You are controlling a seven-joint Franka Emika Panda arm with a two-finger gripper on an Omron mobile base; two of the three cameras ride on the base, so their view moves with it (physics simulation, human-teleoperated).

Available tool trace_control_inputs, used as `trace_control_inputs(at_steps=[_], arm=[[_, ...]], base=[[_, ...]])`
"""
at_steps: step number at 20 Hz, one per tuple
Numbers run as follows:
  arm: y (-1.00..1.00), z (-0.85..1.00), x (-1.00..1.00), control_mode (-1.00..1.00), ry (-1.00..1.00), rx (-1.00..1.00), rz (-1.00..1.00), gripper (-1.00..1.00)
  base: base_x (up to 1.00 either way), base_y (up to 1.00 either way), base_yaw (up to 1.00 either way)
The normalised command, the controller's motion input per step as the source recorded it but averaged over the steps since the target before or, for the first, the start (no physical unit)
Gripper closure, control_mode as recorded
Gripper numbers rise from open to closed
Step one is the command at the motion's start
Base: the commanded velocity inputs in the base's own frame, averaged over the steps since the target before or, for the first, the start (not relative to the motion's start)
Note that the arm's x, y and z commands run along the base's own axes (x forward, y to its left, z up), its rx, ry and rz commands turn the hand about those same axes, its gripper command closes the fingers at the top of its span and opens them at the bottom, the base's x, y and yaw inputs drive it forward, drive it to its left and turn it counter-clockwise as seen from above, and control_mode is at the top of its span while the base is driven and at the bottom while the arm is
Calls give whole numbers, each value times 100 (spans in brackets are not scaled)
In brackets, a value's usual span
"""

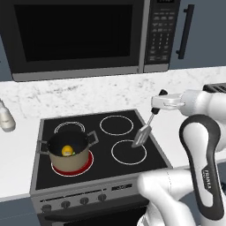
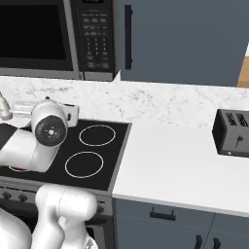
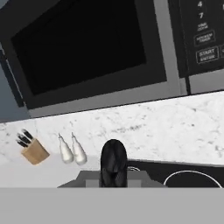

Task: Put the lemon and lemon wedge in the pot. Retrieve the spatula and lightly stir the vegetables in the pot.

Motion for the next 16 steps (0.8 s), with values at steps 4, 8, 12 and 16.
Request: trace_control_inputs(at_steps=[4,8,12,16], arm=[[100,0,-24,-100,-57,-22,11,100],[100,5,-1,-100,-45,-15,2,100],[100,9,0,-100,-40,-15,0,100],[100,-1,0,-100,-30,-21,0,100]], base=[[0,0,0],[0,0,0],[0,0,0],[0,0,0]])
